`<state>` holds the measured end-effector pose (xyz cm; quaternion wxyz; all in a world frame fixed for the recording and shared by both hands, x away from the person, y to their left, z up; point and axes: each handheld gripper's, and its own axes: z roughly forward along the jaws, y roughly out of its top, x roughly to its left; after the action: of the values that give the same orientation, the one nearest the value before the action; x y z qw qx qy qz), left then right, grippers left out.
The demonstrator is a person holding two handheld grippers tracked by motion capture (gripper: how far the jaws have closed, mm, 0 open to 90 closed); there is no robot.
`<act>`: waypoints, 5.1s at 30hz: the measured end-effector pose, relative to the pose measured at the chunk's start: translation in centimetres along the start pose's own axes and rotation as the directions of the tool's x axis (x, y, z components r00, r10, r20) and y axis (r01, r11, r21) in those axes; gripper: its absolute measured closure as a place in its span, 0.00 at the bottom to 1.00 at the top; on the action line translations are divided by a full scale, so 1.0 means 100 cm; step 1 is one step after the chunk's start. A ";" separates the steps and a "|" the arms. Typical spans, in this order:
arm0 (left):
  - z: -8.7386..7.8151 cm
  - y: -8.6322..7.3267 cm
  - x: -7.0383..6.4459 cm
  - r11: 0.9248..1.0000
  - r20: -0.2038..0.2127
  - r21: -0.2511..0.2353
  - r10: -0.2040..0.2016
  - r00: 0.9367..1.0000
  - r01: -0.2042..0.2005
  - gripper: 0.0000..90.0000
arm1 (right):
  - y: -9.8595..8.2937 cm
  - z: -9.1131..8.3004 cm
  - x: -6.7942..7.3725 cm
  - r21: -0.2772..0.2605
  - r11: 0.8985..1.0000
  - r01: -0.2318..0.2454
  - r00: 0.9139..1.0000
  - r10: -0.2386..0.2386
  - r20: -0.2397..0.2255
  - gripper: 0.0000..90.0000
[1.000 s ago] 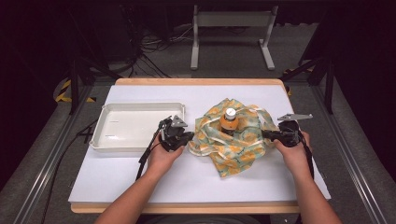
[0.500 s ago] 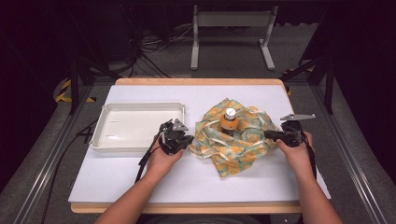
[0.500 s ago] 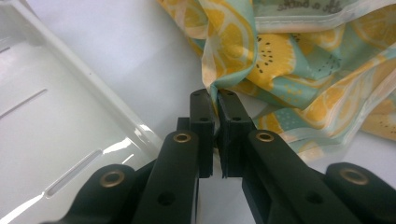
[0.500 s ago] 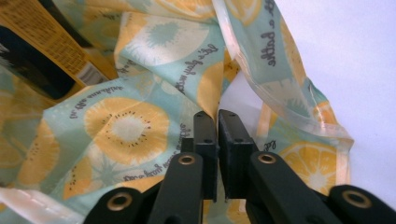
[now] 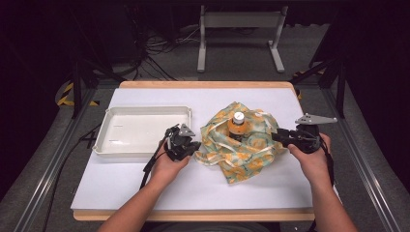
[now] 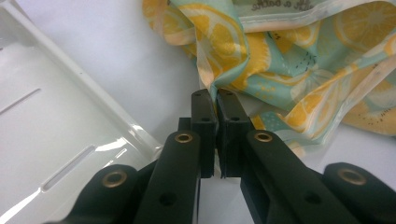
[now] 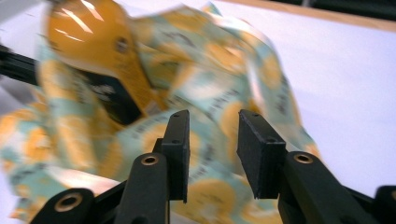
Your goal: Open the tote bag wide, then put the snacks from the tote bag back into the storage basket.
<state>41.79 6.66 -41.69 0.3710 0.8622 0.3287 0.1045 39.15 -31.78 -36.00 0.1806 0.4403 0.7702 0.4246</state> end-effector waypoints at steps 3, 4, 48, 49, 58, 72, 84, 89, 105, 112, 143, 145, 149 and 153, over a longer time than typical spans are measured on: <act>0.001 0.000 0.000 1.000 0.000 0.003 0.002 1.000 -0.002 0.96 | 0.002 0.004 0.010 -0.019 1.000 0.021 0.999 -0.022 -0.034 0.72; 0.001 0.000 0.000 1.000 0.002 0.004 0.001 1.000 -0.001 0.96 | 0.002 0.007 0.014 -0.026 0.999 0.022 0.998 -0.023 -0.055 0.72; -0.001 -0.016 -0.002 0.997 0.060 0.075 -0.014 0.998 0.010 0.96 | -0.064 0.062 0.053 0.169 0.948 0.271 0.960 -0.254 -0.115 0.19; -0.002 -0.016 -0.002 0.998 0.060 0.068 -0.016 0.998 0.012 0.95 | -0.064 0.062 0.054 0.163 0.948 0.274 0.960 -0.257 -0.113 0.20; -0.025 -0.011 0.001 0.998 0.102 -0.068 -0.001 0.995 0.008 0.73 | -0.055 0.046 0.051 0.058 0.965 0.256 0.962 -0.248 -0.110 0.21; -0.047 0.003 -0.006 0.971 0.134 -0.236 0.058 0.989 -0.025 0.54 | -0.045 0.017 0.041 -0.168 0.972 0.167 0.980 -0.183 -0.084 0.28; -0.050 0.026 -0.005 0.940 0.186 -0.339 0.097 0.978 -0.029 0.46 | -0.046 0.011 0.036 -0.211 0.963 0.165 0.977 -0.190 -0.101 0.37; -0.047 0.039 -0.004 0.931 0.195 -0.364 0.101 0.976 -0.023 0.43 | -0.048 0.013 0.032 -0.203 0.966 0.161 0.979 -0.182 -0.090 0.39; -0.026 0.082 -0.007 0.913 0.254 -0.407 0.149 0.956 -0.034 0.37 | -0.050 0.014 0.025 -0.199 0.969 0.145 0.982 -0.166 -0.095 0.42; -0.021 0.091 -0.012 0.909 0.258 -0.415 0.167 0.951 -0.047 0.36 | -0.050 0.013 0.025 -0.201 0.969 0.146 0.981 -0.168 -0.096 0.42; 0.024 0.106 -0.021 0.907 0.262 -0.414 0.194 0.945 -0.072 0.42 | -0.051 0.014 0.025 -0.193 0.971 0.143 0.981 -0.165 -0.103 0.42; 0.024 0.106 -0.021 0.911 0.253 -0.405 0.194 0.948 -0.078 0.46 | -0.051 0.014 0.025 -0.192 0.971 0.143 0.981 -0.165 -0.103 0.42; 0.024 0.106 -0.023 0.914 0.240 -0.394 0.202 0.950 -0.095 0.52 | -0.051 0.014 0.025 -0.191 0.971 0.141 0.981 -0.163 -0.105 0.42; 0.023 0.106 -0.025 0.910 0.224 -0.400 0.211 0.951 -0.108 0.60 | -0.051 0.015 0.025 -0.192 0.972 0.137 0.981 -0.160 -0.109 0.42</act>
<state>46.01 -1.67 -35.61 0.5627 0.8032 0.1776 0.0817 36.06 -30.26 -40.77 0.2037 0.3354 0.7684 0.5057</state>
